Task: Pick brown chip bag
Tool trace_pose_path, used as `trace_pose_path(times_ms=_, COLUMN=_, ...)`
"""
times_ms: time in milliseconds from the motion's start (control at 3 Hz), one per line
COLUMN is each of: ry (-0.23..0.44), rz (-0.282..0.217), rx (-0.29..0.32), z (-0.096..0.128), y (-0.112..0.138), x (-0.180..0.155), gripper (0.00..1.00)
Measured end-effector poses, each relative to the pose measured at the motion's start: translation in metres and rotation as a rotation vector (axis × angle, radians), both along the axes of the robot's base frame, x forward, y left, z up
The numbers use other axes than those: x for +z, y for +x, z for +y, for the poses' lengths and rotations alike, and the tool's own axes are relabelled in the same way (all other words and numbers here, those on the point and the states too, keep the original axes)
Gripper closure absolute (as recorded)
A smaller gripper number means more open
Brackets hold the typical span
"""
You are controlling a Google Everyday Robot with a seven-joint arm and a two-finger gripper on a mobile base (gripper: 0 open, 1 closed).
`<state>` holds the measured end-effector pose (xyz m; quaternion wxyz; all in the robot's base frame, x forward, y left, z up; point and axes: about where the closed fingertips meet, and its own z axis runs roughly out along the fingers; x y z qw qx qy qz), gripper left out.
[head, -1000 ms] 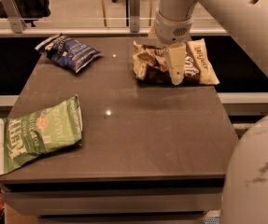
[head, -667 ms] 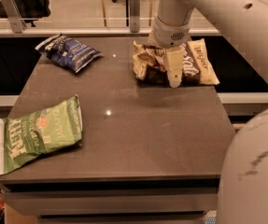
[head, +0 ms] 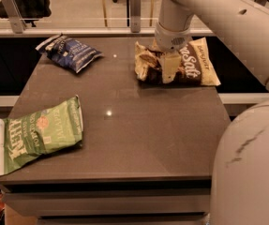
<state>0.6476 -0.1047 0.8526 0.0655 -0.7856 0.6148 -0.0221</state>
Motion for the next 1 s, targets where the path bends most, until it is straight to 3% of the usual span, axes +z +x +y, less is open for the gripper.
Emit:
trace_pose_path(times_ms=667, ry=-0.013, rz=0.002, rx=-0.005, z=-0.007, y=0.002, x=0.003, gripper=0.87)
trace_pose_path(times_ms=1000, ry=-0.012, rz=-0.015, rx=0.004, z=-0.004, y=0.003, x=0.015, gripper=1.0)
